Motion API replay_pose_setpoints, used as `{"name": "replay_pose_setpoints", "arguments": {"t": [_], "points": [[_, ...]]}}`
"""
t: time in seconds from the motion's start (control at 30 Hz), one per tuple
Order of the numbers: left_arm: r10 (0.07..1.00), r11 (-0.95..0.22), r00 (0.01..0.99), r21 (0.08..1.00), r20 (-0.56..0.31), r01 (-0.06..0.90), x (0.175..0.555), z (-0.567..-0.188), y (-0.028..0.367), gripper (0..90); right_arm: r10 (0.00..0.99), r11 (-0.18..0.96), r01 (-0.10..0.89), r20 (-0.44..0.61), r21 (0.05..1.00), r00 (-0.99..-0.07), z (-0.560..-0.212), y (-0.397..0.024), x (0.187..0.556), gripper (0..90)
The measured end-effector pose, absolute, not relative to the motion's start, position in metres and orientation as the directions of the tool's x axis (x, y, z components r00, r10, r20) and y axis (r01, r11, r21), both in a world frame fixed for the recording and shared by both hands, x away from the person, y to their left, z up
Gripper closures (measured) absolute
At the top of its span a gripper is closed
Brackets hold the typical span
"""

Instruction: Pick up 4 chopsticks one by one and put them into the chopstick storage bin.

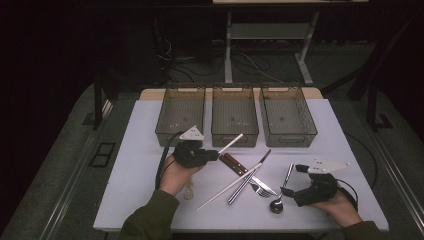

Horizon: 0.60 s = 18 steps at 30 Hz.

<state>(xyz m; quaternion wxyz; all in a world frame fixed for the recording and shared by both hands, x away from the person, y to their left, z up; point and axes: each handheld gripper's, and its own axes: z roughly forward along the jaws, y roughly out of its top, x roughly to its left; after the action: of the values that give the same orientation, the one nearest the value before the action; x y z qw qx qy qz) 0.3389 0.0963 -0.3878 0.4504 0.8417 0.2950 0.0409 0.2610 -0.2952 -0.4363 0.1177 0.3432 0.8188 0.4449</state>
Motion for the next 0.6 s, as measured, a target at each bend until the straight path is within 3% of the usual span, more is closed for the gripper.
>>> {"name": "replay_pose_setpoints", "arguments": {"t": [0.6], "points": [[0.586, -0.379, 0.786, 0.791, -0.196, 0.48, 0.357, -0.379, 0.128, 83.8, 0.664, 0.372, 0.451, 0.107, 0.811, -0.74, -0.436, -0.294, 0.26, 0.5]]}}
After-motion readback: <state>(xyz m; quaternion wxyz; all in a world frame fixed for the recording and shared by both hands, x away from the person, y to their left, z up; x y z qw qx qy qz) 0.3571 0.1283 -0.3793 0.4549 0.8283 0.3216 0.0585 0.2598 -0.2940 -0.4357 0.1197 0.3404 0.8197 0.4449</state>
